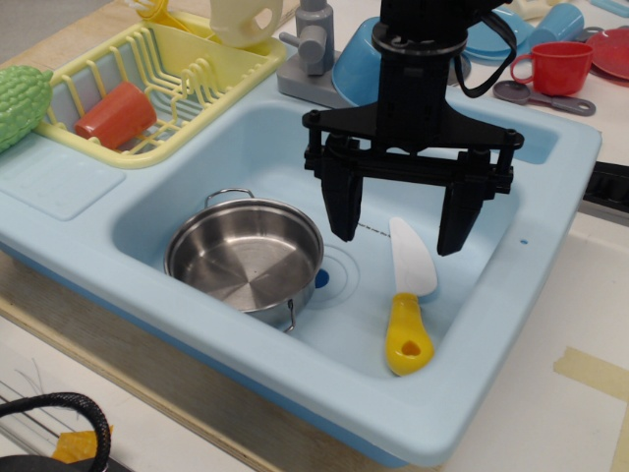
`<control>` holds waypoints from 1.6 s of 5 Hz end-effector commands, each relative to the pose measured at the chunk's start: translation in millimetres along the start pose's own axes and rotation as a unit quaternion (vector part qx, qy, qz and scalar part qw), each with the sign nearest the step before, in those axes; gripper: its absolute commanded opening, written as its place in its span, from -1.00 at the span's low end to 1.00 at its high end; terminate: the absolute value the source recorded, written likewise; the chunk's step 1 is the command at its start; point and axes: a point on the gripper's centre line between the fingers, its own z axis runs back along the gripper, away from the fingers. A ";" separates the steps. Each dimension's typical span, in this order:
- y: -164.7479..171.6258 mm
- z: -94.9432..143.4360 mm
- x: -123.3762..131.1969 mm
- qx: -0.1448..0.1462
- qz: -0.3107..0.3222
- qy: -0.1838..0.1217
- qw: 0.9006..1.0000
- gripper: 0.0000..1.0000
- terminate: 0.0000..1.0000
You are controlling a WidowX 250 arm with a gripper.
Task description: Put knife in pot or pan
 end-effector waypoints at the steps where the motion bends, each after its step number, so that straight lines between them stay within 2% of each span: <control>1: 0.0 0.0 0.0 0.000 0.000 0.000 1.000 1.00 -1.00; 2: 3.7 -15.6 4.1 -0.024 0.012 0.013 1.000 1.00 -1.00; 6: -2.9 -34.3 11.2 -0.049 0.028 0.042 0.998 1.00 -1.00; 8: 2.9 -49.6 3.9 -0.071 0.042 0.045 0.996 1.00 -1.00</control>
